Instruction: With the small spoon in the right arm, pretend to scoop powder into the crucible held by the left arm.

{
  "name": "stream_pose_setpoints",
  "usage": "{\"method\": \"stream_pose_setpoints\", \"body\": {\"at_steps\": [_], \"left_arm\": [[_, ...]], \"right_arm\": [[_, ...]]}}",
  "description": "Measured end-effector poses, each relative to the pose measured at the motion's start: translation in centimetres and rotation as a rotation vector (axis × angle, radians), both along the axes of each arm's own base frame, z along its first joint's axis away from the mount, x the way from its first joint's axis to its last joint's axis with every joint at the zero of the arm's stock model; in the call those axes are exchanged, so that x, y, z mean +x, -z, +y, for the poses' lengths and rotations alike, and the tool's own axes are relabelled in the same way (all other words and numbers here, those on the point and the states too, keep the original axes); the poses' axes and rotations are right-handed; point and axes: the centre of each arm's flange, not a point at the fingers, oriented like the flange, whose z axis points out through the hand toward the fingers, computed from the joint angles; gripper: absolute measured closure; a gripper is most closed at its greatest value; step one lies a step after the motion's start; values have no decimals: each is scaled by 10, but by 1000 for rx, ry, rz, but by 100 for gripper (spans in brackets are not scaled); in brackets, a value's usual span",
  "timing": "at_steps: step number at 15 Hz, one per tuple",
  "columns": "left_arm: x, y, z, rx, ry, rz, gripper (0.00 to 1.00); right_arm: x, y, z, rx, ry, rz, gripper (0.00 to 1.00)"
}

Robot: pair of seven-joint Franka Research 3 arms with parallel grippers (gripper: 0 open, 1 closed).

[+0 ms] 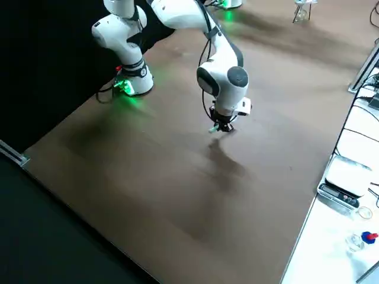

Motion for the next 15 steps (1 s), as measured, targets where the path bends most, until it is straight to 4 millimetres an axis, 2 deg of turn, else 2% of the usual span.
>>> {"method": "stream_pose_setpoints", "body": {"at_steps": [2,5,9,12,15], "left_arm": [[0,-8,-32,10,-27,10,94],[-6,-15,-83,47,-60,23,94],[-12,-8,-120,71,-72,19,94],[-9,6,-120,74,-86,29,94],[-4,10,-120,69,-91,30,94]], "right_arm": [[-3,1,31,-11,56,76,78],[-6,-2,115,-68,188,176,78],[-22,-10,218,-47,446,331,78],[-30,-16,260,-27,591,411,78],[-41,-27,323,-54,717,462,78]]}}
